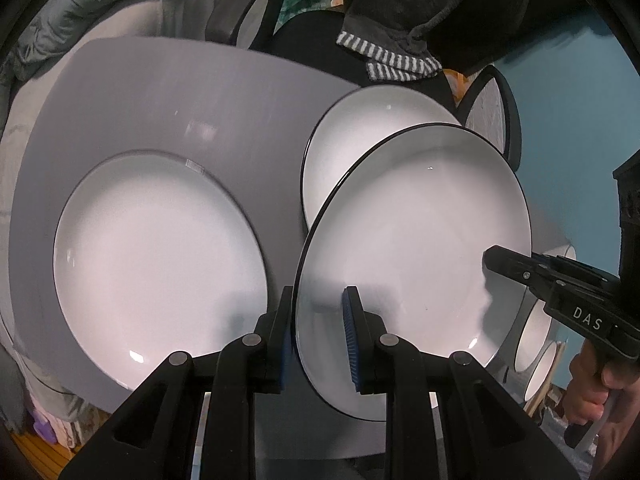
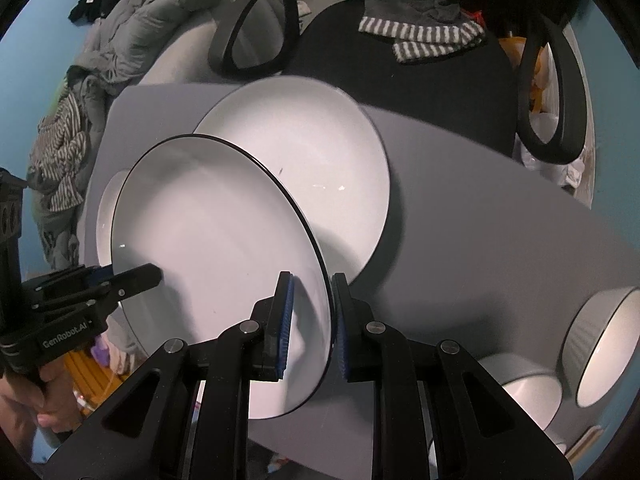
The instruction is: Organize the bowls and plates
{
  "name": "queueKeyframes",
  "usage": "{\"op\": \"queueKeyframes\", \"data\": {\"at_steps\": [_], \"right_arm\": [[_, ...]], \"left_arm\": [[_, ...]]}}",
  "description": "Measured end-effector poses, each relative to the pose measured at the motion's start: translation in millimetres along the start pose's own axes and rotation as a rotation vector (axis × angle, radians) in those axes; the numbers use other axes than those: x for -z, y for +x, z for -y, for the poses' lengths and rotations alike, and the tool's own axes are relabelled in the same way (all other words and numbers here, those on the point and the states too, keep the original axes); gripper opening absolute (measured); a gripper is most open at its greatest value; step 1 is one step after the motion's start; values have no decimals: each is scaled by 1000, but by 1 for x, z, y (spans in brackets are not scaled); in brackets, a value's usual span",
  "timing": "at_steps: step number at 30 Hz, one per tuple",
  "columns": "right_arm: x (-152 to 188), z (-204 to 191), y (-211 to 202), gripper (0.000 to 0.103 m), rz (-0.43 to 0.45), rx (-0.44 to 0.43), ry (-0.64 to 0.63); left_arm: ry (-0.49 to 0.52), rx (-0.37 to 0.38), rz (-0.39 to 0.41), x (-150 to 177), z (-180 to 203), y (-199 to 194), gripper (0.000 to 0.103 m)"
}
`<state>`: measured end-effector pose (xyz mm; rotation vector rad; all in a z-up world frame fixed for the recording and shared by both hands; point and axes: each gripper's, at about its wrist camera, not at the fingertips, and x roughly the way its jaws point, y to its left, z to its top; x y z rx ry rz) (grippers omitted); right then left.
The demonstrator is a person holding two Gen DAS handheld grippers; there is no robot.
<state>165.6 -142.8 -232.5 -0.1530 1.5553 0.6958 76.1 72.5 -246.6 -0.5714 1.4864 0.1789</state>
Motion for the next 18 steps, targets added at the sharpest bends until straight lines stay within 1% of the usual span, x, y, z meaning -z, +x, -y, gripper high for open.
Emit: {"op": "queueKeyframes", "data": {"at_steps": [9, 18], "right_arm": [[-30, 6, 6, 19, -3, 16, 19], [-44, 14, 17, 19, -33, 19, 32]], "left_arm": [[2, -27, -10, -36, 5, 9, 23], [12, -53, -43, -52, 11, 18, 24]]}}
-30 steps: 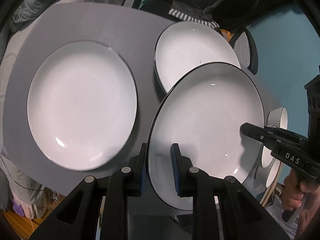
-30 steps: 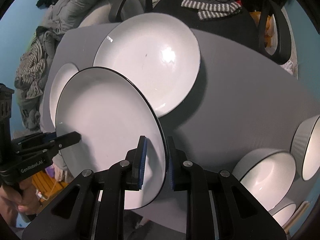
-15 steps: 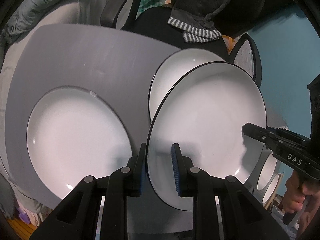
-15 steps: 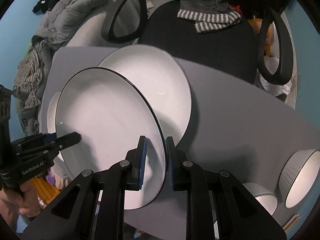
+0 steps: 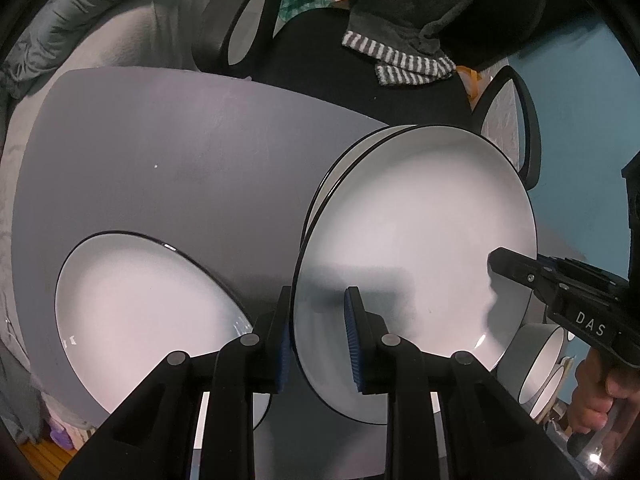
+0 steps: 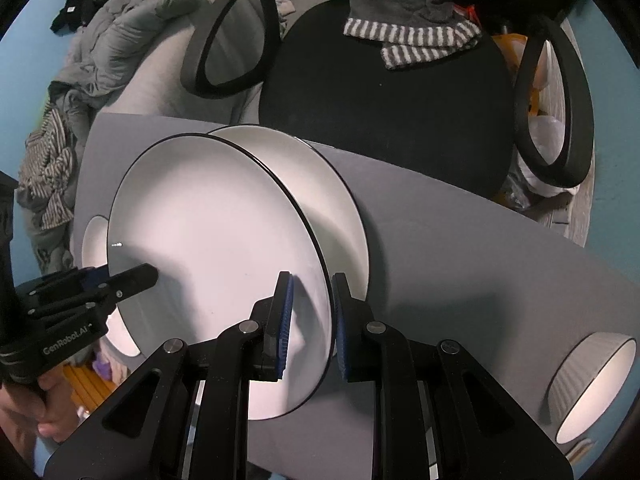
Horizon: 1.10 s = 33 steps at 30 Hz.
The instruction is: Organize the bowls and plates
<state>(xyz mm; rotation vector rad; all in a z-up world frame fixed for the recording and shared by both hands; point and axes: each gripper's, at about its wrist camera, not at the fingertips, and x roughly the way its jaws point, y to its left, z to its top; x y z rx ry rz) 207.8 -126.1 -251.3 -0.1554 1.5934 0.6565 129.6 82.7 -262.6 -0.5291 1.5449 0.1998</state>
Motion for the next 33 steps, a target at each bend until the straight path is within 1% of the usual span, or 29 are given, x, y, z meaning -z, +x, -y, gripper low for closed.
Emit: {"op": "queueKeyframes", "data": {"at_steps": [6, 11, 24, 26, 28, 30, 33], "right_arm": [[-6, 3, 6, 19, -21, -2, 15], [-7, 4, 8, 19, -28, 0, 21], [-16, 7, 12, 19, -46, 5, 48], [-17, 10, 12, 19, -49, -1, 65], [-17, 12, 12, 19, -51, -7, 85], [-17, 13, 12, 19, -54, -10, 107], [-18, 12, 12, 22, -64, -4, 129]], "left_arm": [[-1, -11, -19, -7, 1, 6, 24], [-13, -2, -29, -14, 0, 11, 24], [-18, -12, -50, -19, 1, 17, 24], [-15, -18, -52, -20, 3, 18, 26], [-17, -16, -51, -21, 6, 18, 33], [-19, -20, -48, -22, 9, 19, 37], [-13, -28, -43, -21, 11, 20, 38]]}}
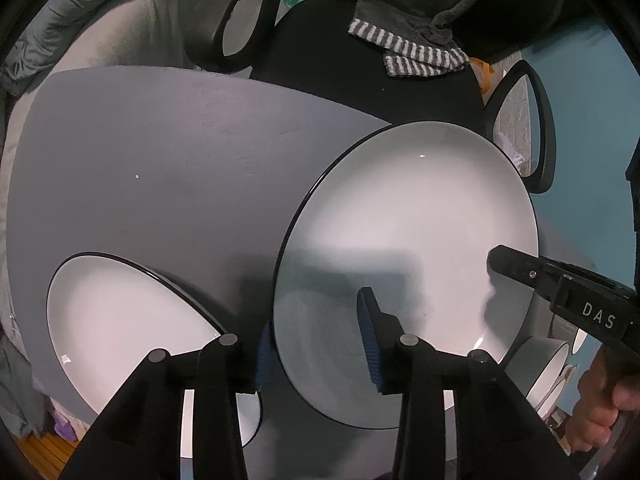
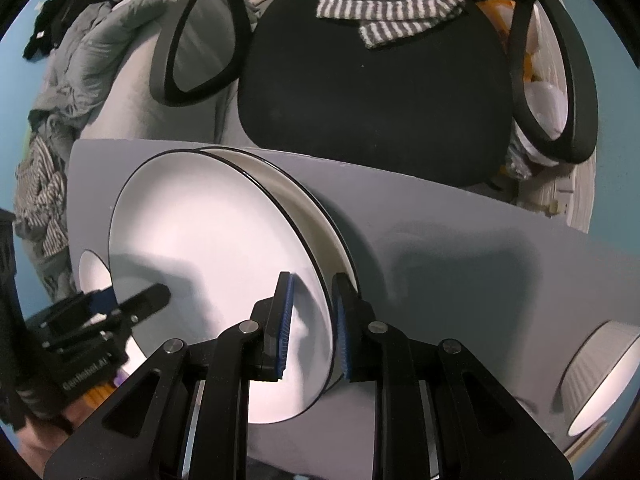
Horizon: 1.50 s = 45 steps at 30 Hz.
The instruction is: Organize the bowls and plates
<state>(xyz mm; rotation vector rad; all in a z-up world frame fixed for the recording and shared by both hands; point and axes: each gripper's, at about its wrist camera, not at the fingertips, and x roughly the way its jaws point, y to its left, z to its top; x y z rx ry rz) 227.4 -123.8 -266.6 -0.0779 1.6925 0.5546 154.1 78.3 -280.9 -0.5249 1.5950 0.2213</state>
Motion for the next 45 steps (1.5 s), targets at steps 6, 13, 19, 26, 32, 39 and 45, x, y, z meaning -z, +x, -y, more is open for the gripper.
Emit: {"op": "queueKeyframes", "data": {"at_steps": [6, 13, 19, 26, 32, 39, 45], "right_arm": [[1, -2, 1, 22, -14, 24, 18], [3, -3, 1, 22, -23, 38, 16], [4, -3, -2, 22, -22, 45, 16], [8, -3, -3, 22, -22, 46, 17], [10, -2, -5, 22, -18, 43, 20], [12, -2, -7, 22, -13, 44, 21], [13, -3, -7, 24, -7, 51, 17]], "left_arm": [[-18, 30, -3, 0, -4, -2, 38], [-23, 51, 19, 4, -8, -7, 38], [-29, 55, 21, 5, -10, -7, 38], [-28, 55, 32, 9, -10, -10, 38], [-34, 61, 30, 14, -10, -10, 38], [-31, 55, 32, 20, -10, -12, 38], [-48, 63, 28, 27, -14, -13, 38]]}}
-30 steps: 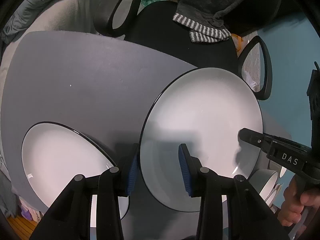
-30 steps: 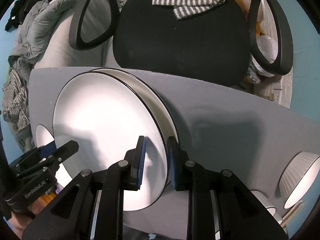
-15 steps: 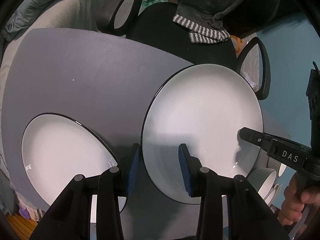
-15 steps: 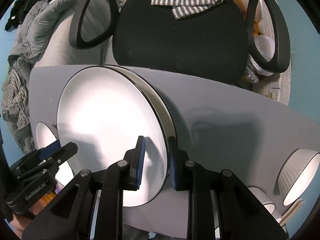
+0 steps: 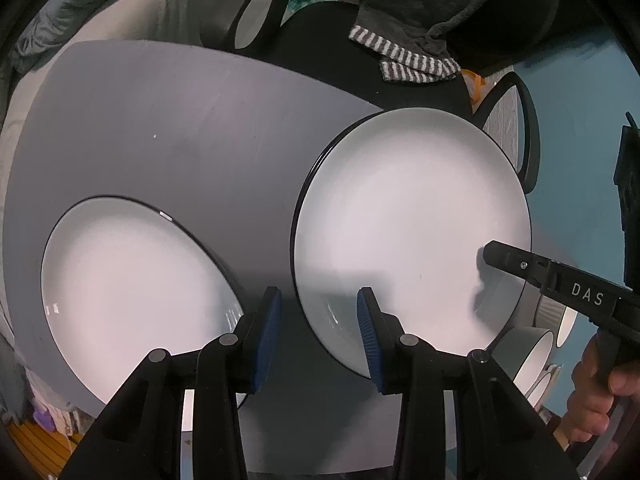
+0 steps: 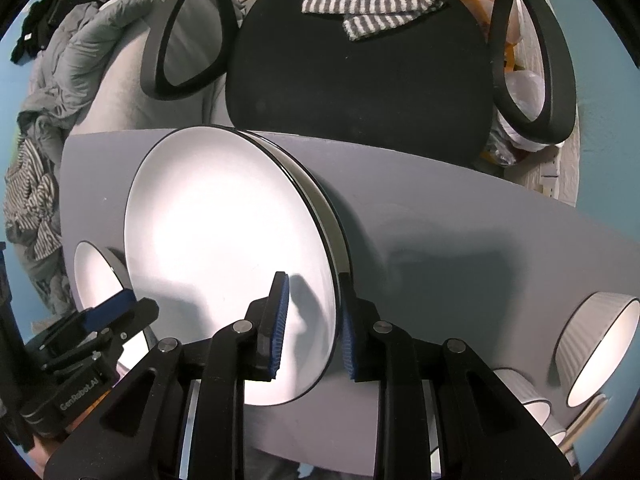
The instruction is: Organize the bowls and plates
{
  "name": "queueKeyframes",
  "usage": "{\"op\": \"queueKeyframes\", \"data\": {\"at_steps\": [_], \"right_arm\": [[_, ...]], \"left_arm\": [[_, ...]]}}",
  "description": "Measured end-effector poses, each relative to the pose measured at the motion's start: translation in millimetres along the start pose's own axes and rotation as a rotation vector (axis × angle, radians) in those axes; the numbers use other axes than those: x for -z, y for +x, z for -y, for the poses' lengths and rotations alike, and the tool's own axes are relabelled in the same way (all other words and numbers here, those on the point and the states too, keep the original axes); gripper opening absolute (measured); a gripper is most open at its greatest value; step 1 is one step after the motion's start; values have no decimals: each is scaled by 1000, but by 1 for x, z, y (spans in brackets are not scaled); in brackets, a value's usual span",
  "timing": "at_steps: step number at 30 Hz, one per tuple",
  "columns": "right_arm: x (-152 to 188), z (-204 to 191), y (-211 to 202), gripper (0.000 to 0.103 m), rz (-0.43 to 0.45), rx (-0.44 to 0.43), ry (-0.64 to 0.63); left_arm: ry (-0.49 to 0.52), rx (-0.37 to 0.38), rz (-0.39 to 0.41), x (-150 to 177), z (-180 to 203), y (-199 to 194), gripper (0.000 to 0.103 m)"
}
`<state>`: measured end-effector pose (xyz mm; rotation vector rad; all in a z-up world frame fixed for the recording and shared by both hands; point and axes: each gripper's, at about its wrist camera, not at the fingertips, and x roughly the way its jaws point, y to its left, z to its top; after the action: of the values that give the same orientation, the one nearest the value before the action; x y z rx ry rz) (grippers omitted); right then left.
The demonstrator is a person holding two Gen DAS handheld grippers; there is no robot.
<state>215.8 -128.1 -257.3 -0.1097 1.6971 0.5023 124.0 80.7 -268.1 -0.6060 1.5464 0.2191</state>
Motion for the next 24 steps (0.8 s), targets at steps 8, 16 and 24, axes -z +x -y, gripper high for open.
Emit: {"op": "queueKeyframes", "data": {"at_steps": [8, 16, 24], "right_arm": [[4, -2, -2, 25, 3, 11, 0], [4, -4, -10, 35, 22, 39, -3], [10, -15, -17, 36, 52, 98, -53]], "left_arm": [[-13, 9, 8, 11, -6, -4, 38], [-22, 15, 21, 16, -10, -8, 39], [-26, 18, 41, 25, -14, -17, 41]]}}
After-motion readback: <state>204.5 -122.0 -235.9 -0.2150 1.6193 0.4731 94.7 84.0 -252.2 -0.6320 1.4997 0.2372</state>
